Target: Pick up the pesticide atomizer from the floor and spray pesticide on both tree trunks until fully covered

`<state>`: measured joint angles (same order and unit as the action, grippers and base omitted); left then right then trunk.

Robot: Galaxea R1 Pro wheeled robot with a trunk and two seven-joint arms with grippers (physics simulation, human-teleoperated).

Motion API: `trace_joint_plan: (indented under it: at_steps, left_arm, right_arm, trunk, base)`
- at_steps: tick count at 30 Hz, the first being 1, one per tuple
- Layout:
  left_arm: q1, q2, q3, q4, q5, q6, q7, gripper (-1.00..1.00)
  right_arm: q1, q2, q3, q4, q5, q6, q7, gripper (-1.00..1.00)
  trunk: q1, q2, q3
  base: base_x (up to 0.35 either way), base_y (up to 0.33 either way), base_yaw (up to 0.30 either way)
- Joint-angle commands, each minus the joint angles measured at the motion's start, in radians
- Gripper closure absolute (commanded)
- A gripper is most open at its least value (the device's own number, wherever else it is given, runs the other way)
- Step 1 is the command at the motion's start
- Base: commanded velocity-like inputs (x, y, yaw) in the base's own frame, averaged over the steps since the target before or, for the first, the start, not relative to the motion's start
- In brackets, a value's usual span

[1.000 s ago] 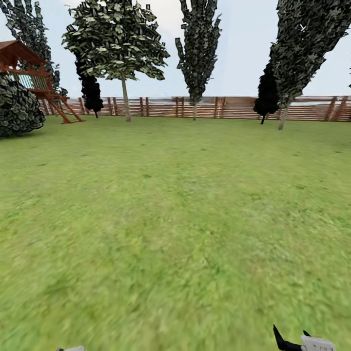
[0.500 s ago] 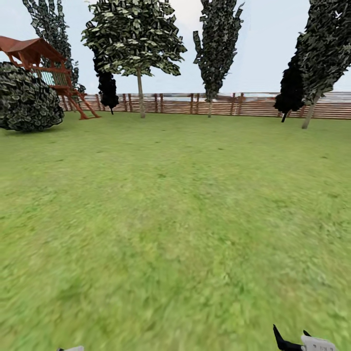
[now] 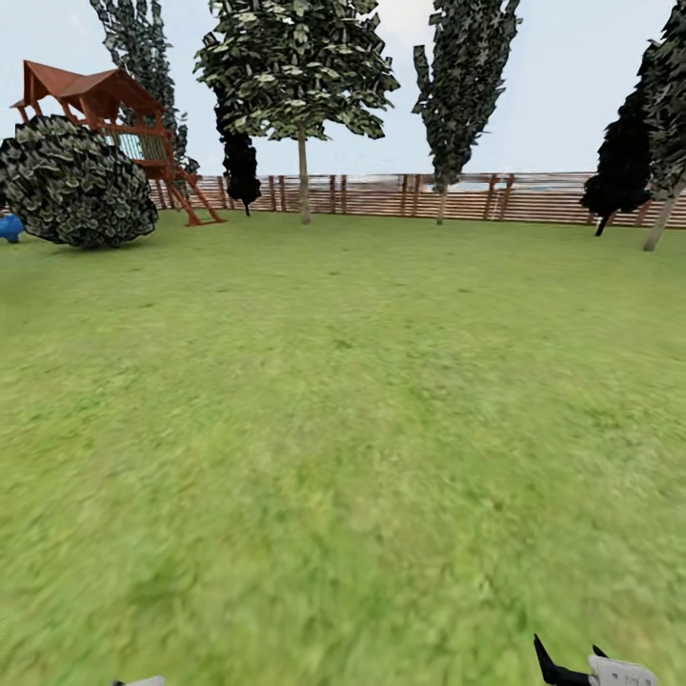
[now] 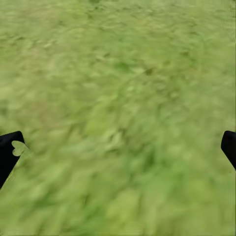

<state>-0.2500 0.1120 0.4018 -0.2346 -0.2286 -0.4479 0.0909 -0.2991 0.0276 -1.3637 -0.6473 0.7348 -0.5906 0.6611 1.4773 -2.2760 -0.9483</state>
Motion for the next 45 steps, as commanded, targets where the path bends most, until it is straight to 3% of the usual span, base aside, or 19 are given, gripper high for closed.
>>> trace_joint_plan:
  at_steps: [1,7,12,45]
  left_arm:
    - [0.000,0.000,0.000,0.000,0.000,0.000,0.000,1.00]
    - [0.000,0.000,0.004,0.000,0.000,0.000,0.000,1.00]
    - [0.000,0.000,0.051,0.000,0.000,-0.001,-0.003,1.00]
    - [0.000,0.000,0.054,0.000,-0.002,0.000,-0.003,1.00]
  right_arm:
    - [0.000,0.000,0.000,0.000,0.000,0.000,0.000,-1.00]
    - [0.000,0.000,0.000,0.000,0.000,0.000,0.000,-1.00]
    - [0.000,-0.001,0.000,0.000,0.000,0.001,0.000,-1.00]
    - [0.011,-0.017,-0.002,0.000,0.002,0.002,0.001,-1.00]
  trunk:
    - [0.000,0.000,-0.001]
    - [0.000,0.000,-0.010]
    - [0.000,0.000,-0.016]
    - [0.000,0.000,-0.026]
  base:
    - [0.330,0.073,0.142]
    - [0.330,0.073,0.119]
    - [0.330,0.079,0.076]
    - [0.333,0.036,0.001]
